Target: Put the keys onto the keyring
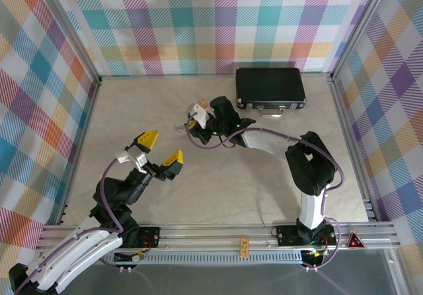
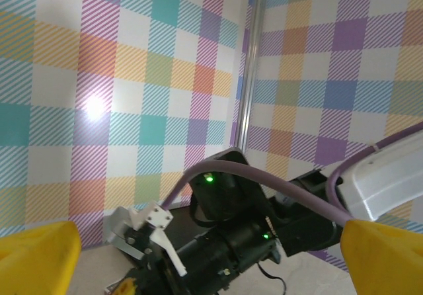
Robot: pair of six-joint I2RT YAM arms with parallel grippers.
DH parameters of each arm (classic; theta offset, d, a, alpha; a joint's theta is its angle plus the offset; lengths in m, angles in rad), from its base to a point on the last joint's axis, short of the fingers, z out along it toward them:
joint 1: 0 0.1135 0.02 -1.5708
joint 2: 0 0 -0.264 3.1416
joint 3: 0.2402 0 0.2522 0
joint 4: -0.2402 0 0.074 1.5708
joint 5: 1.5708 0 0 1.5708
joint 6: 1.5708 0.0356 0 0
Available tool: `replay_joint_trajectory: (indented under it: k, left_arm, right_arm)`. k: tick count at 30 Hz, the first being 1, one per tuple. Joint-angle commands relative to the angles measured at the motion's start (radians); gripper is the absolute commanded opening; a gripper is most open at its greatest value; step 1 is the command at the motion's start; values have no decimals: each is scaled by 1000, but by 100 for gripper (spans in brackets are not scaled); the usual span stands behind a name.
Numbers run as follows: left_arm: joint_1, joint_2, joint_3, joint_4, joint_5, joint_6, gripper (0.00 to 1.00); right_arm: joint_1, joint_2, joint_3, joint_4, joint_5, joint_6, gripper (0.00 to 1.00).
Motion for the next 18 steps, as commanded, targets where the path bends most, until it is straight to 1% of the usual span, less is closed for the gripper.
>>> replay_joint_trajectory:
  k: [1, 8, 18]
  left_arm:
    - [5, 2, -11, 17, -14, 5, 100]
    - [5, 22, -9, 24, -9, 3, 100]
    - [6, 37, -14, 34, 12, -4, 100]
  right_arm:
    - [8, -76, -67, 57, -15, 23, 0]
    - [9, -166, -200, 13, 1, 47, 0]
    - [6, -243, -368, -58, 150, 55, 0]
